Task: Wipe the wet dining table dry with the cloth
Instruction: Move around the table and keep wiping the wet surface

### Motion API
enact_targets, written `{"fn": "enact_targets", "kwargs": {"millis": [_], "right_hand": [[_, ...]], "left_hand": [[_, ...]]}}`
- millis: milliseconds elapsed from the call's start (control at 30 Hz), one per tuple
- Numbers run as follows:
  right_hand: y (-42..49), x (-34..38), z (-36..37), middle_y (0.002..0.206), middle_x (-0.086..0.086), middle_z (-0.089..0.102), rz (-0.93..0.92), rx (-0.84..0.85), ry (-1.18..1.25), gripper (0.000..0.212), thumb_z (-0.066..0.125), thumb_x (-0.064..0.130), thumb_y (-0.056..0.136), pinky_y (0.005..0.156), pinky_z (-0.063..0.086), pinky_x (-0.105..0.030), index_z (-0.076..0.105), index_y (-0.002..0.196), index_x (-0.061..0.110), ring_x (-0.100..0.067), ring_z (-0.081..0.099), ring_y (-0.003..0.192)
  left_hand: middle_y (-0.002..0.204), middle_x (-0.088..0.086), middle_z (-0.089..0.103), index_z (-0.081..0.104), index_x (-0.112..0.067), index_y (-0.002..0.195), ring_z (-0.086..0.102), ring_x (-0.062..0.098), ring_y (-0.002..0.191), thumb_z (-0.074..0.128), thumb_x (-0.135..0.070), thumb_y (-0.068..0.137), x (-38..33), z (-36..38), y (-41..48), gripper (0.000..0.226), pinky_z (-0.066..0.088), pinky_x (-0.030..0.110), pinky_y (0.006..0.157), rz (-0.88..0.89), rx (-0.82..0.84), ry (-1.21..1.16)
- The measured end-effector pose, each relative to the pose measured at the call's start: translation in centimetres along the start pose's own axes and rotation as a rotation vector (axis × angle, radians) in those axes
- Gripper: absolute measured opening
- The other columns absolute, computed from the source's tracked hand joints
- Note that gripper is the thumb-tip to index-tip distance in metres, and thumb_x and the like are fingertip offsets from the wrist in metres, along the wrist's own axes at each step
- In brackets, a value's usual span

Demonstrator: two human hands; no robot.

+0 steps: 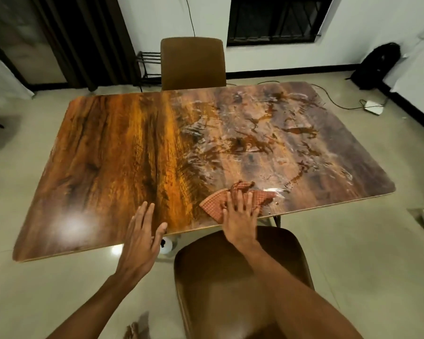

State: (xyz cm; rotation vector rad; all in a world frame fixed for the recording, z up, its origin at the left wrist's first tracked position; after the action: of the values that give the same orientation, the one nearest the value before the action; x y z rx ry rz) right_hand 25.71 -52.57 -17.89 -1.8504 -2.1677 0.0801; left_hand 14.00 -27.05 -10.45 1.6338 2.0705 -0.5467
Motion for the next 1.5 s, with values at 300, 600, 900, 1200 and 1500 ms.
{"fn": "enact_targets", "kwargs": {"millis": [300, 600, 900, 1200, 1500], "right_hand": [[-3.0, 12.8, 4.2, 0.172, -0.001, -0.025, -0.576, 0.108, -0.108, 0.069, 0.039, 0.047, 0.108, 0.126, -0.004, -0.064, 0.004, 0.166, 0.032, -0.032, -0.029, 0.155], [-3.5, 11.5, 3.6, 0.175, -0.007, -0.003, -0.51, -0.033, -0.113, 0.065, 0.036, 0.047, 0.107, 0.126, 0.003, -0.066, 0.013, 0.166, 0.032, -0.039, -0.009, 0.159], [-3.1, 11.4, 3.0, 0.174, 0.004, -0.018, -0.685, 0.099, -0.115, 0.057, 0.023, 0.046, 0.111, 0.127, -0.001, -0.064, 0.011, 0.166, 0.036, -0.028, -0.02, 0.159], [1.5, -1.9, 0.3, 0.175, -0.006, -0.004, -0.533, 0.094, -0.072, 0.063, 0.033, 0.044, 0.109, 0.126, 0.005, -0.067, 0.01, 0.167, 0.031, -0.038, -0.011, 0.159], [10.2, -23.6, -5.6, 0.176, -0.001, -0.002, -0.51, 0.04, -0.104, 0.059, 0.024, 0.047, 0.111, 0.126, 0.01, -0.065, 0.011, 0.167, 0.034, -0.032, -0.007, 0.161]], "left_hand": [[0.165, 0.007, 0.018, 0.025, -0.014, 0.156, 0.019, 0.025, 0.151, 0.034, -0.046, 0.103, -3.4, 1.3, 1.0, 0.063, 0.019, 0.047, 0.123, -0.052, -0.078, 0.02], [0.165, 0.007, 0.018, 0.023, -0.017, 0.156, 0.017, 0.026, 0.152, 0.031, -0.053, 0.099, 3.0, 0.5, -1.5, 0.068, 0.019, 0.049, 0.122, -0.235, -0.141, -0.082], [0.165, 0.007, 0.017, 0.021, -0.018, 0.157, 0.015, 0.025, 0.152, 0.028, -0.056, 0.098, 2.2, 0.5, -2.7, 0.071, 0.016, 0.046, 0.122, -0.261, -0.199, -0.039], [0.167, 0.001, 0.009, 0.016, -0.021, 0.158, 0.009, 0.019, 0.153, 0.03, -0.055, 0.101, -9.4, 9.0, -0.6, 0.067, 0.01, 0.04, 0.124, -0.212, -0.192, -0.005], [0.167, 0.002, 0.009, 0.017, -0.02, 0.158, 0.009, 0.019, 0.153, 0.029, -0.058, 0.098, -21.6, 17.9, 0.9, 0.072, 0.012, 0.042, 0.125, -0.311, -0.171, 0.025]]}}
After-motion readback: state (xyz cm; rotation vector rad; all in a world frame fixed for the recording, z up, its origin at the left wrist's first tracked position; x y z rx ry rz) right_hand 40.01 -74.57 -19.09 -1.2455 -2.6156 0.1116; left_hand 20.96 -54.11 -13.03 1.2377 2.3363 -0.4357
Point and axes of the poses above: each hand's wrist, its own y-axis towards the middle knuckle, its own z-axis out of the palm, x = y × z, the point moved 9 cm from there along y, towards the middle knuckle
